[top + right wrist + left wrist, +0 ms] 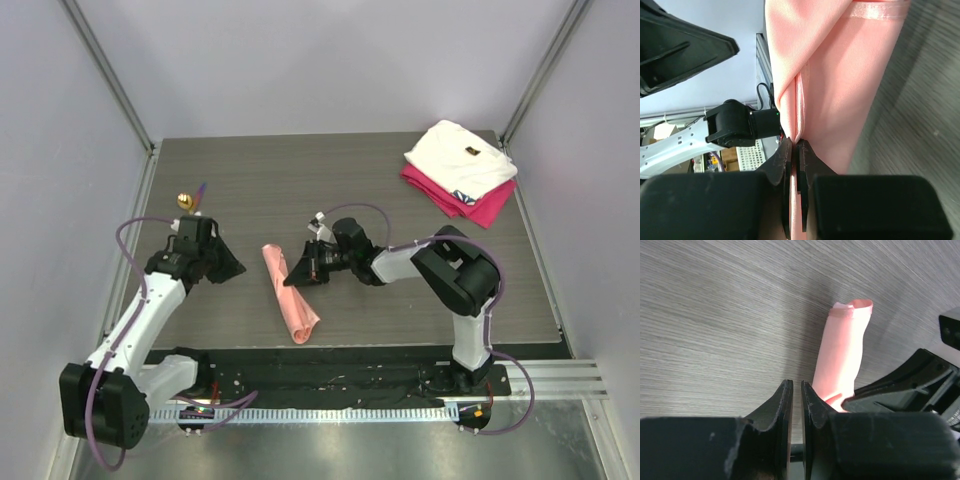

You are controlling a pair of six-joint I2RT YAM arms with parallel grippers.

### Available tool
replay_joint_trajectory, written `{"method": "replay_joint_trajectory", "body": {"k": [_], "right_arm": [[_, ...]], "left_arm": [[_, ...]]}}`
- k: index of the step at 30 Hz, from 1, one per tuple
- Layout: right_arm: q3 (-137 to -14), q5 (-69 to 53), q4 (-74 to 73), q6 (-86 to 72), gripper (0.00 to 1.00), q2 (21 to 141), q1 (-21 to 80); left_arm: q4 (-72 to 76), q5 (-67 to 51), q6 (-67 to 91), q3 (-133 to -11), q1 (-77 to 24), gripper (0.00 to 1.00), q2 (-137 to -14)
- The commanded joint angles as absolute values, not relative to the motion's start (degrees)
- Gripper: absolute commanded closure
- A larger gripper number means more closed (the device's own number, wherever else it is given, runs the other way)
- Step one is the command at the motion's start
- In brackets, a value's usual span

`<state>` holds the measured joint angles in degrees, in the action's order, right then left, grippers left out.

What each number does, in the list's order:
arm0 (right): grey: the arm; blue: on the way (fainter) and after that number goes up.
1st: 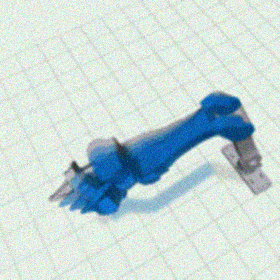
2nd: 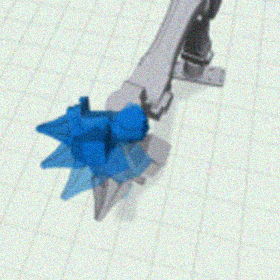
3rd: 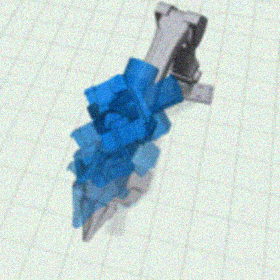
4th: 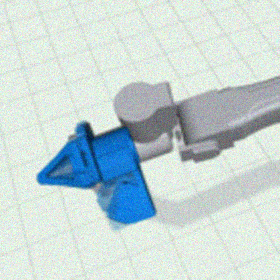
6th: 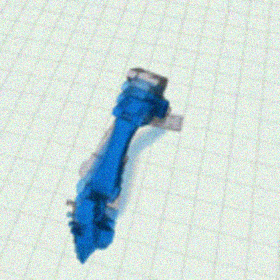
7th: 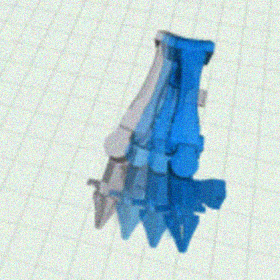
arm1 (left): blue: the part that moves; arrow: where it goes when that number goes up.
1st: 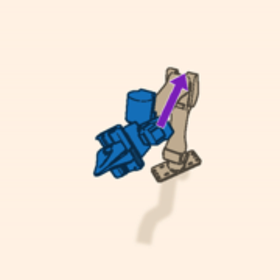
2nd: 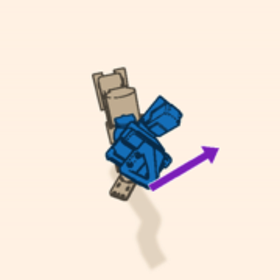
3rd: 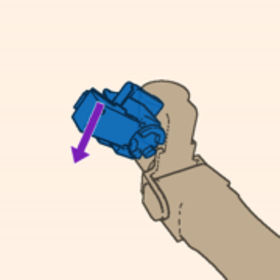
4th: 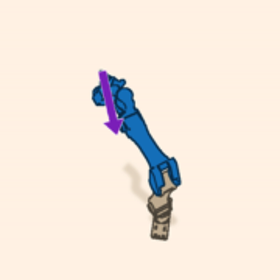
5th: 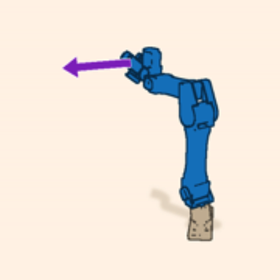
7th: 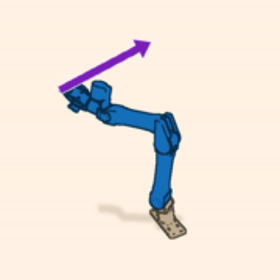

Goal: Fold the napkin into a case and place the utensils inside
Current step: Turn over the smaller rectangle-folded napkin at the center of the board.

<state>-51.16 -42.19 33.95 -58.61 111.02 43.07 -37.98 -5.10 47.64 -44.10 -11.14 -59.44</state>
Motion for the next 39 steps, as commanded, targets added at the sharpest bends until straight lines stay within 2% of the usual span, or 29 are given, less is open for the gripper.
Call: {"method": "replay_joint_trajectory", "body": {"k": [1, 7, 10, 13, 17, 28, 39], "right_arm": [[-55.54, -43.77, 37.35, -58.71, 0.94, 108.81, 45.43], [-62.92, -43.07, 38.93, -60.72, 0.94, 113.37, 49.91], [-65.12, -43.68, 44.63, -63.71, 0.93, 117.31, 51.68], [-65.74, -44.03, 49.29, -65.82, 0.90, 121.01, 52.38], [-65.22, -44.82, 57.29, -69.60, 0.87, 124.36, 51.86], [-58.54, -47.02, 61.52, -68.73, 0.82, 126.30, 47.56], [-54.49, -48.60, 66.09, -69.78, 0.77, 127.35, 44.39]], "left_arm": [[-38.75, -1.41, 48.08, -43.24, -11.16, 0.84, -56.44], [-45.17, 6.13, 48.43, -44.65, -11.08, 0.84, -49.84], [-47.55, 10.09, 48.78, -43.69, -11.07, 0.82, -44.75], [-47.55, 9.32, 49.74, -43.15, -11.07, 0.81, -42.71], [-49.04, 10.72, 51.06, -43.77, -11.08, 0.82, -44.21], [-39.91, 6.86, 53.96, -38.15, -11.16, 0.88, -51.40], [-30.07, 3.34, 52.56, -39.37, -13.27, 0.92, -63.27]]}}
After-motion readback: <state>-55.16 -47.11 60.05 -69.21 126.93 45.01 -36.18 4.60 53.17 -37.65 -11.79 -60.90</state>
